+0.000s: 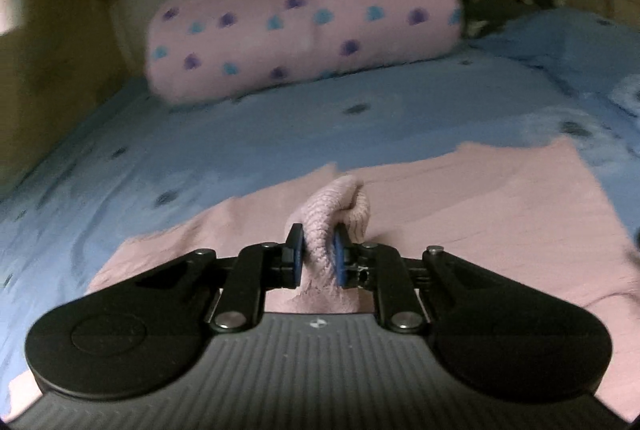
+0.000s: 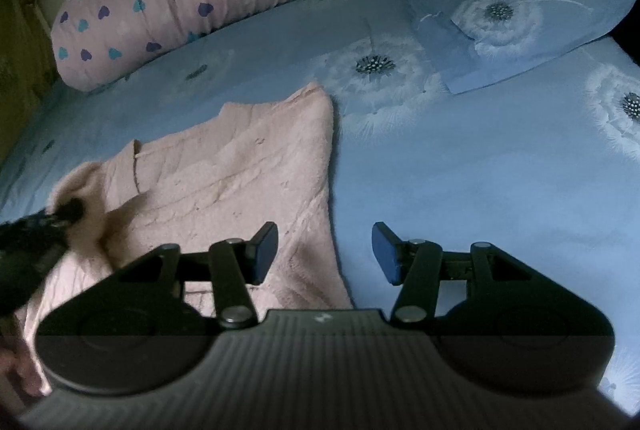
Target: Fold small clothes
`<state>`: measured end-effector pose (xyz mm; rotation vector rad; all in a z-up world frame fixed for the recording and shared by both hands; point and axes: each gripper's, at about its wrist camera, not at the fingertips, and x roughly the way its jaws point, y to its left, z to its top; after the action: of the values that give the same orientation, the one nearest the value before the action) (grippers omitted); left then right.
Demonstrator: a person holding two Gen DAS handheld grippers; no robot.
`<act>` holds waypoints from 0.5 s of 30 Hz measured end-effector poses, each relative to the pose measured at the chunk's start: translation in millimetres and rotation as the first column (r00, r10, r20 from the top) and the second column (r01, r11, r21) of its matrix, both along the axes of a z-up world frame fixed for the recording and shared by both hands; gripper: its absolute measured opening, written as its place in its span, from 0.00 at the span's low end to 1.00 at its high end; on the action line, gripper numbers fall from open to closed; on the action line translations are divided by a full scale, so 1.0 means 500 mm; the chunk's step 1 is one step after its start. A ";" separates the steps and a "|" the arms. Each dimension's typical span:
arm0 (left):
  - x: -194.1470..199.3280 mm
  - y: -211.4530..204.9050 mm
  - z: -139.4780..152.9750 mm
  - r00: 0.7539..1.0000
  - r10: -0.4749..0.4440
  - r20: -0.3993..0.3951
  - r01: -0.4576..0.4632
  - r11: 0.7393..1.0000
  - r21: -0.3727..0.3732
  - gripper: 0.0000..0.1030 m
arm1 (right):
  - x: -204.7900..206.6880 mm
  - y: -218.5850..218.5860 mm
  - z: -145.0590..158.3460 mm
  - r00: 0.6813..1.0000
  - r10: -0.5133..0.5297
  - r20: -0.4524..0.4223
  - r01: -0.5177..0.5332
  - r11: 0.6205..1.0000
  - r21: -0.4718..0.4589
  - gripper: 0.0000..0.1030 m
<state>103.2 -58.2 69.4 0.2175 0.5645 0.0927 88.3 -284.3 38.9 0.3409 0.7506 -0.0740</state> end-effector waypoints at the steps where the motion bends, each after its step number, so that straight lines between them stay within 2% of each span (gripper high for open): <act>1: 0.001 0.022 -0.002 1.000 0.021 -0.016 -0.021 1.000 -0.011 0.18 | 0.001 0.003 -0.001 1.000 0.003 -0.002 -0.003 1.000 -0.004 0.53; 6: -0.002 0.120 -0.022 0.993 0.084 -0.083 -0.091 0.992 -0.082 0.19 | 0.008 0.023 -0.008 1.000 0.025 -0.018 -0.025 0.999 -0.034 0.53; 12: -0.003 0.175 -0.015 0.992 0.094 -0.087 -0.102 0.991 -0.092 0.24 | 0.018 0.047 -0.019 0.998 0.056 -0.042 -0.059 0.996 -0.071 0.53; 15: -0.001 0.202 -0.011 0.988 0.129 -0.083 -0.137 0.985 -0.102 0.29 | 0.021 0.055 -0.022 0.996 0.069 -0.047 -0.073 0.994 -0.086 0.53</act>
<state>102.5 42.6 63.9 0.0785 0.6582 0.1840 99.0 -256.9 28.0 0.2291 0.7997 -0.0471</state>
